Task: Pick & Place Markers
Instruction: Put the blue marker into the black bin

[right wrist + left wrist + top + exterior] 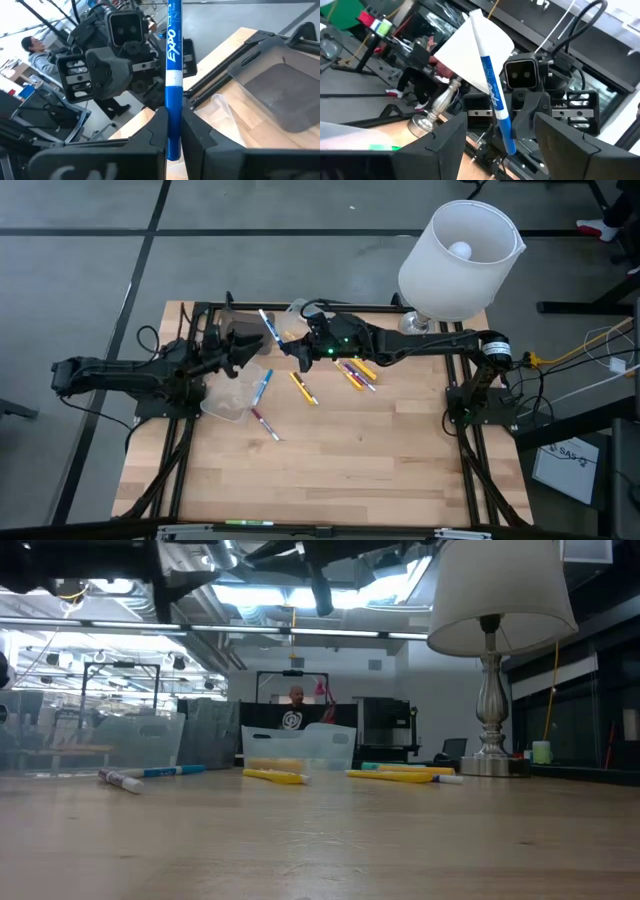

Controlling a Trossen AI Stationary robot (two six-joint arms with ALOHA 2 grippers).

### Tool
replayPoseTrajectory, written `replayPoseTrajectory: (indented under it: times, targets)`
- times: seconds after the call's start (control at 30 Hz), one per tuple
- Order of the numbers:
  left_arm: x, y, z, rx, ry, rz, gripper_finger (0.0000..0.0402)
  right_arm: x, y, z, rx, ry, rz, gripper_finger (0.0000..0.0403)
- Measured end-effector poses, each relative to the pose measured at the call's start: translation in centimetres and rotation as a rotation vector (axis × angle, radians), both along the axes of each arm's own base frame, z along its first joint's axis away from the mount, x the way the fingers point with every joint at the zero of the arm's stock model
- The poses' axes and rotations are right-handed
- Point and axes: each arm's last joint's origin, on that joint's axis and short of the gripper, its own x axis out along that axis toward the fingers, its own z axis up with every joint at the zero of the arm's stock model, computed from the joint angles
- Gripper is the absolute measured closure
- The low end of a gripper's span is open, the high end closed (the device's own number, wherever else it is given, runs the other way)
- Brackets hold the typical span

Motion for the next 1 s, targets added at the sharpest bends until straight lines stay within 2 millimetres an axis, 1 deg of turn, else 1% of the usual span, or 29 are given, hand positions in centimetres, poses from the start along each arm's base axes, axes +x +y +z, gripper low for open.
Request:
replayPoseTrajectory:
  times: [0.2,0.33,0.47,0.57,0.63,0.7,0.93,1.0]
  targets:
    - [1.5,1.0,0.4,-0.020,-0.035,0.016,0.0184,0.0,-0.1,0.2,-0.023,-0.017,0.046,0.0371]
    - [2.4,1.4,1.0,0.022,-0.069,0.002,0.0187,0.0,-0.1,0.2,-0.066,-0.012,0.057,0.0369]
    - [3.5,1.8,1.4,0.029,-0.057,-0.013,0.0190,0.0,-0.1,0.2,-0.097,-0.009,0.059,0.0369]
    - [4.3,2.0,1.9,0.020,-0.053,-0.014,0.0200,0.0,-0.3,0.2,-0.125,-0.007,0.058,0.0368]
    - [4.6,2.1,2.1,0.009,-0.055,-0.003,0.0216,0.0,-0.4,0.1,-0.140,-0.003,0.057,0.0368]
    - [4.8,2.2,2.2,0.016,-0.053,0.014,0.0241,0.0,-0.5,0.1,-0.164,0.001,0.051,0.0368]
    - [4.7,2.2,2.4,0.035,-0.051,0.027,0.0369,-0.1,-0.7,0.1,-0.251,0.015,0.015,0.0365]
    - [4.7,2.2,2.4,0.037,-0.049,0.031,0.0373,-0.1,-0.8,0.1,-0.258,0.016,0.016,0.0365]
